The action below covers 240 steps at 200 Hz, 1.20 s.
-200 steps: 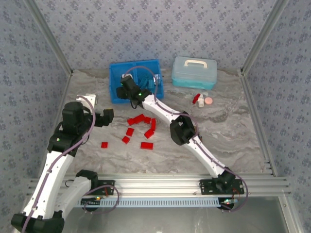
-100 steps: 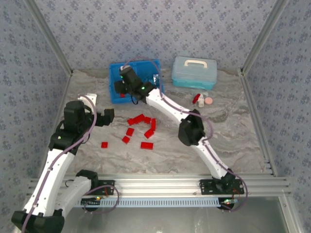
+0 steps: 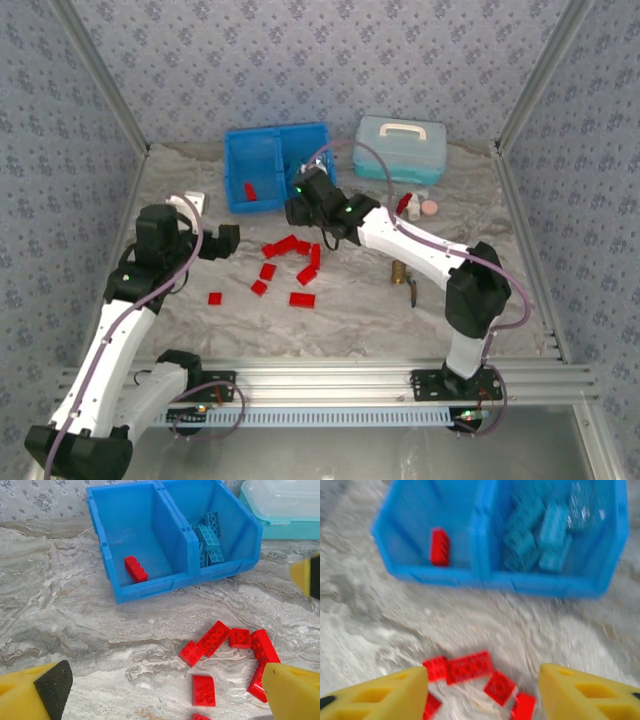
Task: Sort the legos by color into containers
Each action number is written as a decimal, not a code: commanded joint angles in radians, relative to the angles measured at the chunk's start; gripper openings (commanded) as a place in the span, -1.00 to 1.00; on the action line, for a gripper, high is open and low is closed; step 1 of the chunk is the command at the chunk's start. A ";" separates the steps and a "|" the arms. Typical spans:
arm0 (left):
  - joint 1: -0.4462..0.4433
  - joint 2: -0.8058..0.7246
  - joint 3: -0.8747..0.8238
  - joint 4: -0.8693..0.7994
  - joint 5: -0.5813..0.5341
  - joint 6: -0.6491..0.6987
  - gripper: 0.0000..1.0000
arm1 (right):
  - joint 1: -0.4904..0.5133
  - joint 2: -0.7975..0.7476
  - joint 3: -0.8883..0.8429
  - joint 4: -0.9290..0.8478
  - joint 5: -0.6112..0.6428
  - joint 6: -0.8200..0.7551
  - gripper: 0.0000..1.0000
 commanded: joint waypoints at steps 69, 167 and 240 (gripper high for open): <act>0.006 0.104 0.022 0.002 0.226 0.039 0.99 | -0.010 0.063 -0.142 -0.076 -0.058 0.155 0.60; -0.037 0.170 0.042 -0.033 0.325 0.081 0.99 | -0.015 0.172 -0.169 -0.018 -0.139 0.193 -0.03; -0.048 0.173 0.045 -0.042 0.285 0.083 0.99 | -0.020 0.227 -0.188 0.001 -0.137 0.205 -0.25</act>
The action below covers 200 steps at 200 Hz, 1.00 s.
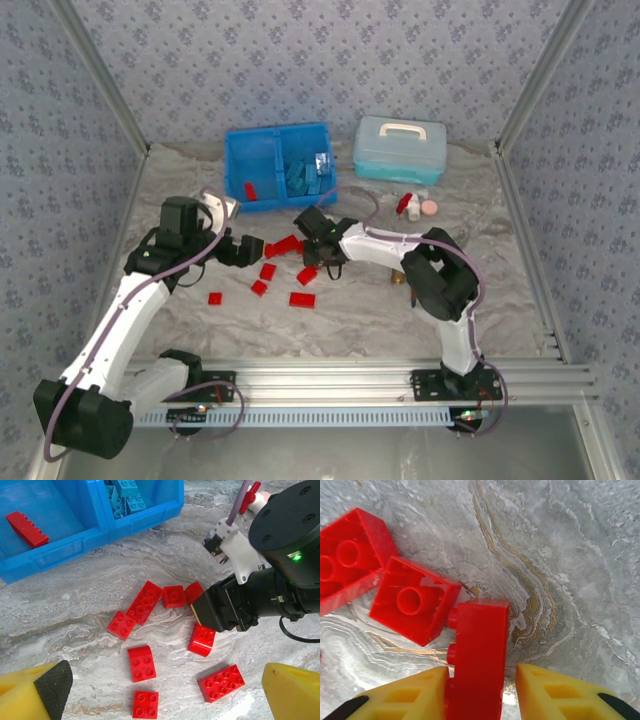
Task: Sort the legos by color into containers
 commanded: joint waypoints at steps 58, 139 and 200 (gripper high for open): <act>-0.009 0.004 0.046 -0.016 -0.032 0.016 0.98 | -0.008 -0.066 -0.026 0.010 0.032 0.014 -0.42; -0.001 -0.184 -0.020 0.069 -0.245 -0.013 0.99 | 0.066 -0.084 0.232 0.091 -0.006 -0.047 -0.43; 0.006 -0.228 -0.030 0.070 -0.264 -0.007 0.98 | 0.044 0.286 0.721 0.069 0.000 -0.120 -0.43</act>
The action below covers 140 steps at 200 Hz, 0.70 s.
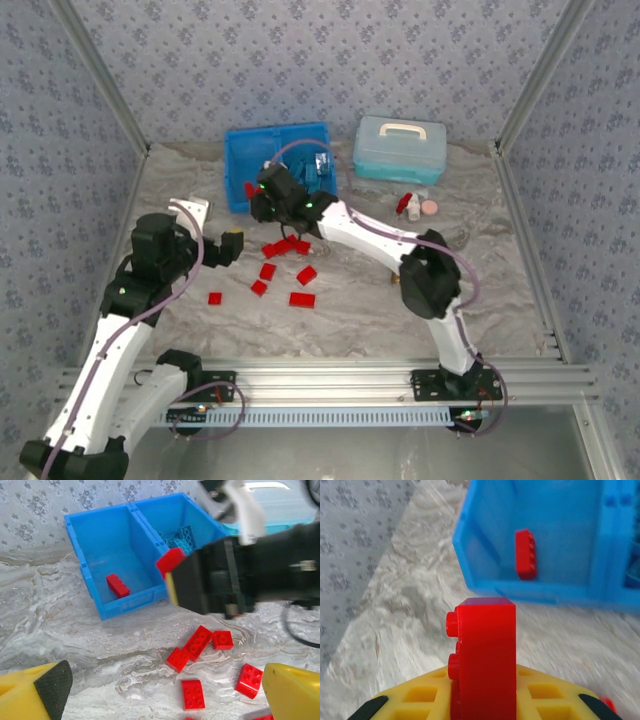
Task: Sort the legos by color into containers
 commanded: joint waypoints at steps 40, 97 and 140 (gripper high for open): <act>0.007 0.014 0.011 -0.002 -0.002 0.010 0.99 | -0.043 0.413 0.573 -0.114 0.052 -0.106 -0.43; 0.008 0.015 0.013 -0.016 -0.008 0.015 0.98 | -0.072 0.576 0.721 -0.018 0.092 -0.172 -0.40; 0.007 0.020 0.016 -0.017 -0.011 0.018 0.98 | -0.083 0.627 0.744 0.007 0.096 -0.206 -0.37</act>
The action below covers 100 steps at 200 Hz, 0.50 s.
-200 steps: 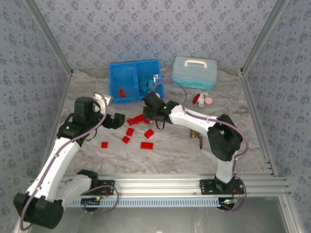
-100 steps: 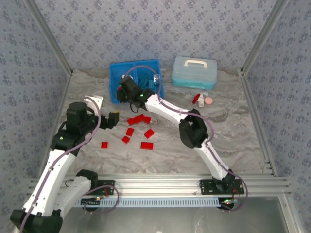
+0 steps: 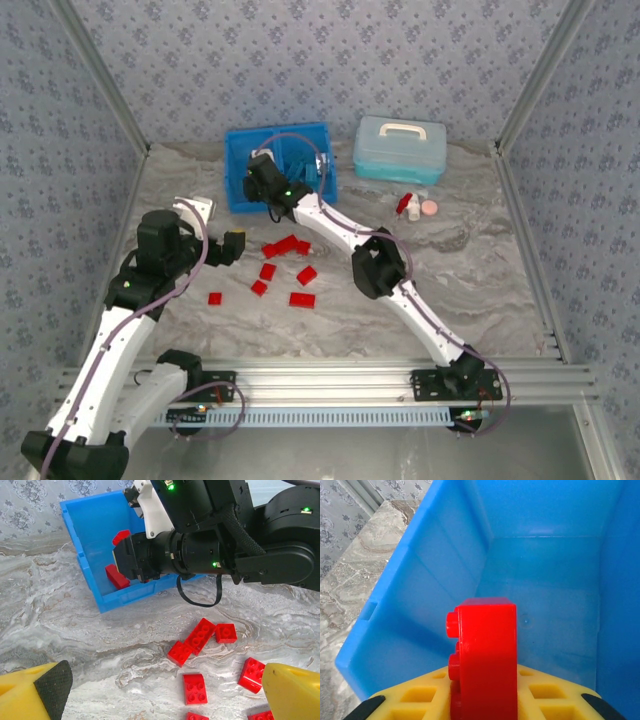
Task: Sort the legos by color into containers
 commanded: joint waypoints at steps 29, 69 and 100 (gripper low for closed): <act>0.007 0.002 0.016 -0.012 -0.009 0.014 0.98 | -0.009 0.057 0.061 0.029 0.007 -0.025 -0.25; 0.008 0.008 0.017 -0.013 -0.010 0.014 0.98 | 0.003 0.022 0.099 -0.010 -0.014 -0.046 -0.08; 0.007 0.011 0.015 -0.013 -0.017 0.014 0.98 | 0.021 -0.074 0.080 -0.047 -0.011 -0.092 -0.08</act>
